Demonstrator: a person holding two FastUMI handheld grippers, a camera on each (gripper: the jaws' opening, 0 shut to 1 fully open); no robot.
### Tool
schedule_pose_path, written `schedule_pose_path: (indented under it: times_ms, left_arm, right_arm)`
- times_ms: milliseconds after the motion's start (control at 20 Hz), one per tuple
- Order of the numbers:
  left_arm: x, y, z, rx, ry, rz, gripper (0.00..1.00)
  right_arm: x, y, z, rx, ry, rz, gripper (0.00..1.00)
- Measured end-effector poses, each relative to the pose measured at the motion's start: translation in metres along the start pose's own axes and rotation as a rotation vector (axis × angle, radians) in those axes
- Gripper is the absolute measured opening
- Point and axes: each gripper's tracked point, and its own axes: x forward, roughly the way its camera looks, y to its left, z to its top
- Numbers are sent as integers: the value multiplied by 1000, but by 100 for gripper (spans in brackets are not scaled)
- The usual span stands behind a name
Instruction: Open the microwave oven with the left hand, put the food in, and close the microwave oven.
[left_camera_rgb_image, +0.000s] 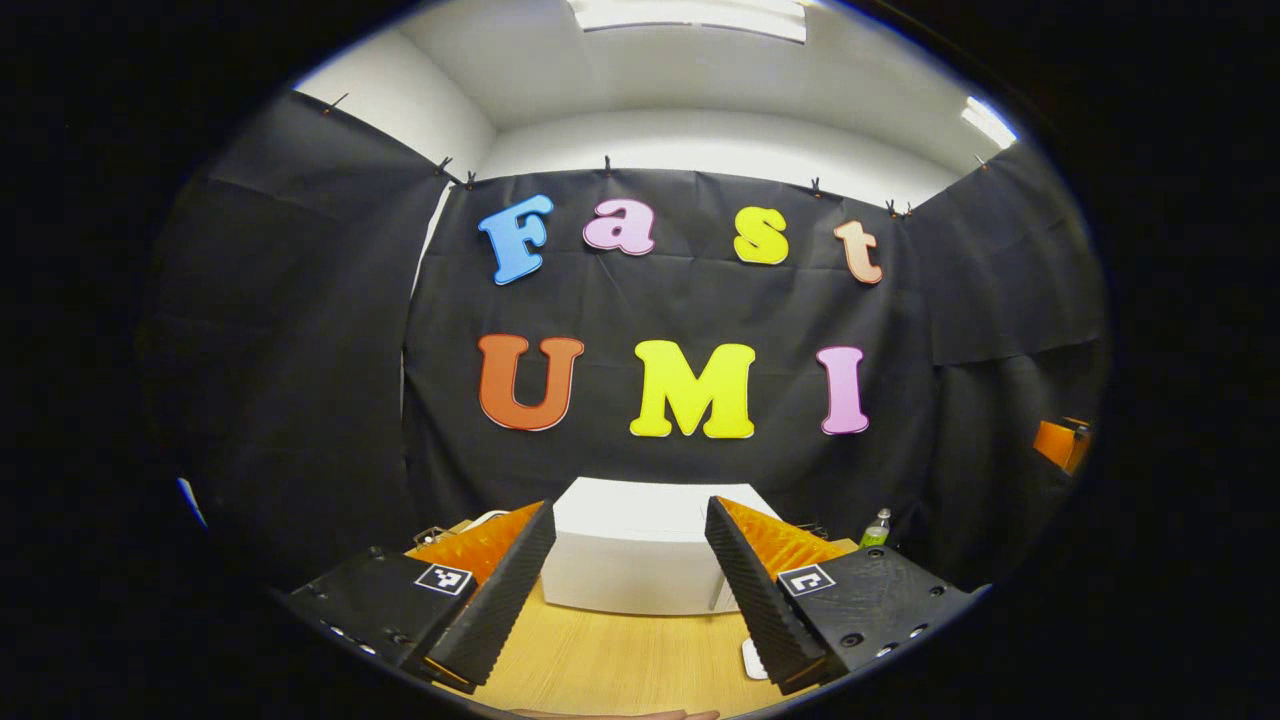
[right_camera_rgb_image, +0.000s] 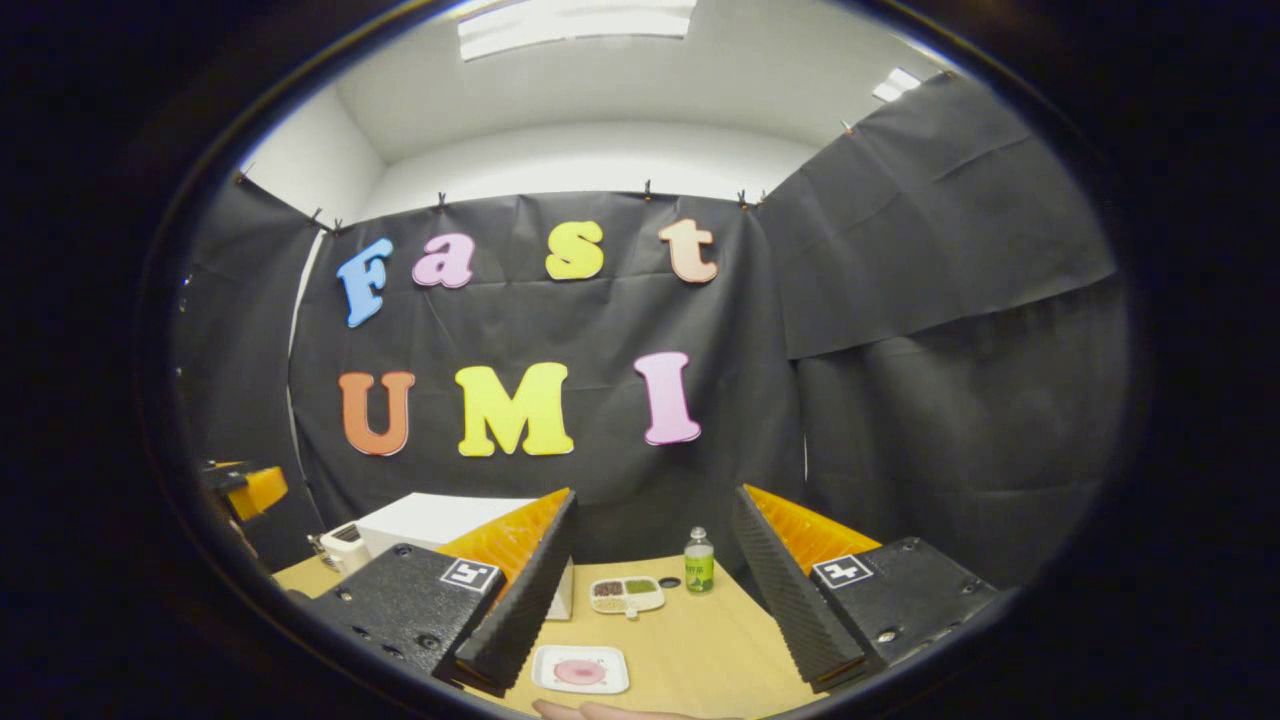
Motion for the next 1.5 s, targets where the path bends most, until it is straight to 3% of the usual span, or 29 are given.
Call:
schedule_pose_path:
  times_ms: [250, 300, 650, 850, 1000, 1050, 1200, 1250, 1300, 1350, 1400, 1450, 1500]
  left_arm:
    - [48, -49, -47, 4, 34, -77, 95]
    - [59, -54, -59, 7, 49, -76, 95]
    - [134, -97, -165, 32, 119, -98, 94]
    - [165, -122, -233, -15, 200, -131, 94]
    - [186, -133, -255, -46, 202, -136, 94]
    - [192, -139, -260, -67, 199, -152, 94]
    - [212, -147, -278, -63, 219, -162, 93]
    - [218, -149, -284, -51, 228, -162, 92]
    - [225, -149, -286, -33, 223, -153, 85]
    - [229, -153, -288, -15, 220, -174, 83]
    - [231, -158, -297, -11, 243, -192, 67]
    - [232, -161, -305, -20, 266, -197, 73]
    - [237, -159, -309, -33, 267, -192, 72]
  right_arm:
    - [12, -9, -12, 7, 9, 7, 88]
    - [15, -11, -15, 7, 11, 8, 99]
    - [20, -32, -27, -24, -15, 3, 99]
    - [19, -38, -45, -40, -6, 32, 99]
    - [24, -43, -63, -53, 15, 53, 99]
    - [27, -47, -70, -60, 24, 55, 88]
    - [36, -60, -87, -51, 43, 41, 88]
    - [40, -63, -92, -48, 48, 40, 99]
    - [43, -67, -97, -48, 55, 38, 88]
    - [46, -69, -102, -49, 63, 39, 88]
    - [49, -71, -106, -48, 69, 40, 88]
    - [51, -73, -110, -48, 73, 42, 88]
    - [52, -75, -113, -45, 77, 43, 99]
